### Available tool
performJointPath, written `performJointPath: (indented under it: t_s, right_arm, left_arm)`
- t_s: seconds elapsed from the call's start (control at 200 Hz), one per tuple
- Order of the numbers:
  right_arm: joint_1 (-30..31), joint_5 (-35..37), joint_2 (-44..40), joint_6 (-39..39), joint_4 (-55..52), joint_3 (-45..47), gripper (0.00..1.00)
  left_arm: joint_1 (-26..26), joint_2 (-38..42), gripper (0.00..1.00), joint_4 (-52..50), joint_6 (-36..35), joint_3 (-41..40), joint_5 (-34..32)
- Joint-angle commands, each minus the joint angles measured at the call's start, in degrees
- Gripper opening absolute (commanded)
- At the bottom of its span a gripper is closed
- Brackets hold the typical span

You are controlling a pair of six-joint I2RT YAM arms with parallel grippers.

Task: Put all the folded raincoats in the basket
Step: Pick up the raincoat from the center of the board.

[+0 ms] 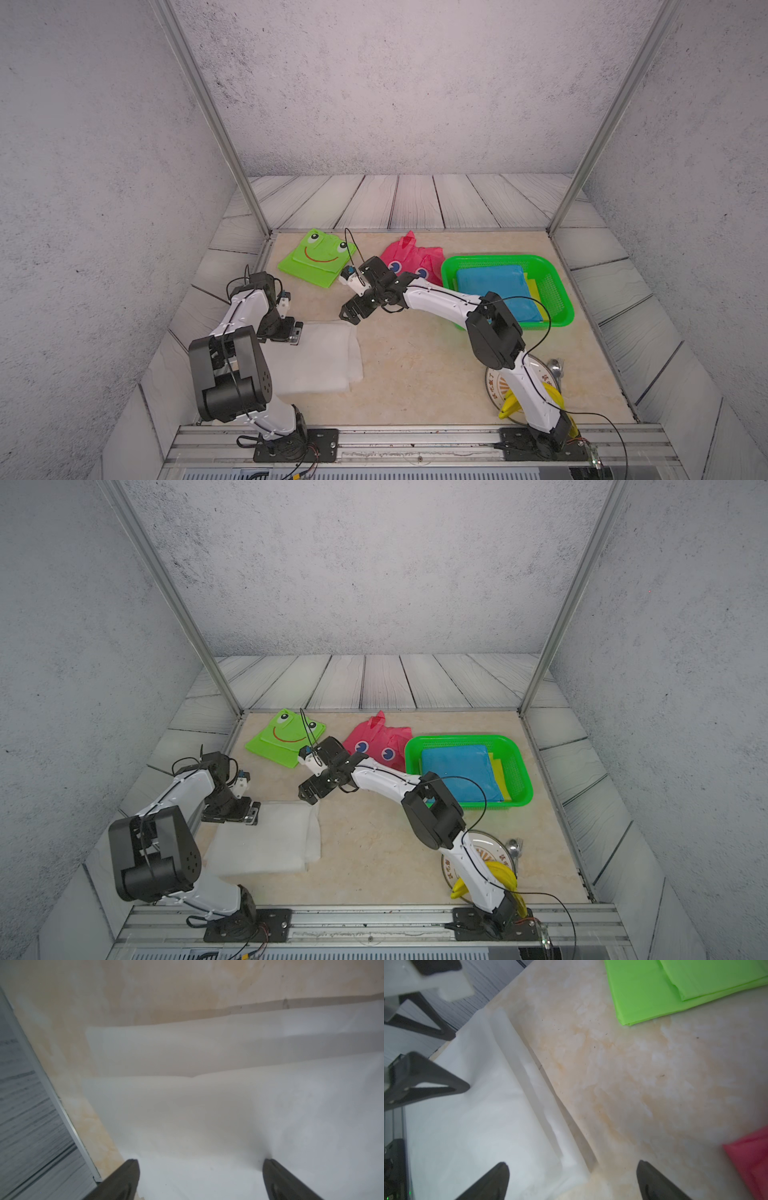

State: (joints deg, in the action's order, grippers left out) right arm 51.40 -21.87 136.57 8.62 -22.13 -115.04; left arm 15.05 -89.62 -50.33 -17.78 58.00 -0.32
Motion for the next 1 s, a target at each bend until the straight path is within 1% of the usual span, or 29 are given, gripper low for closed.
performJointPath:
  t_s: [0.0, 0.09, 0.21, 0.265, 0.34, 0.395, 0.53, 0.656, 0.821, 0.876, 0.981, 0.991]
  right_arm:
    - [-0.02, -5.9, 4.8, 4.74, -2.5, -5.72, 1.0]
    - [0.54, -6.58, 7.05, 5.42, -3.5, -7.04, 0.97]
    - [1.12, -7.77, 8.41, 5.63, -4.7, -6.36, 0.93]
    - [1.33, -8.64, 8.86, 6.19, -4.73, -5.47, 0.88]
    - [1.73, -10.08, 8.82, 6.58, -4.57, -3.39, 0.79]
    - [2.12, -11.34, 8.17, 6.5, -4.3, -1.41, 0.75]
    - [2.57, -12.74, 6.3, 5.89, -4.34, 3.22, 0.71]
    - [2.76, -13.55, 6.55, 5.24, -5.39, 4.21, 0.63]
    - [2.77, -14.98, 8.71, 4.64, -9.15, 1.12, 0.37]
    - [2.79, -14.67, 8.73, 4.15, -9.68, 0.79, 0.26]
    - [2.76, -14.51, 7.98, 3.51, -9.99, 0.94, 0.08]
    - [2.75, -14.56, 7.89, 3.4, -9.96, 1.0, 0.04]
  left_arm:
    - [0.24, -1.29, 0.98, -0.29, -0.67, -0.78, 1.19]
    - [0.29, -1.85, 0.98, -0.44, -0.81, -0.9, 1.2]
    - [0.24, -2.29, 0.98, -0.78, -1.18, -0.97, 1.72]
    - [0.24, -2.47, 0.98, -1.07, -1.2, -1.01, 2.09]
    - [0.24, -2.52, 0.98, -1.06, -1.2, -1.08, 2.68]
    - [0.24, -2.78, 0.98, -1.12, -1.17, -0.85, 3.03]
    - [0.18, -2.84, 0.98, -1.32, -1.02, -0.58, 3.66]
    - [-0.1, -3.69, 0.98, -1.78, -1.19, -0.29, 5.16]
    - [-0.28, -3.92, 0.97, -2.39, -1.11, -0.26, 5.95]
    - [-0.28, -3.44, 0.97, -2.84, -1.29, -0.02, 6.52]
    - [-0.28, -1.76, 0.97, -4.31, -2.06, 0.36, 8.56]
    - [-0.28, -1.47, 0.97, -4.44, -2.21, 0.29, 8.81]
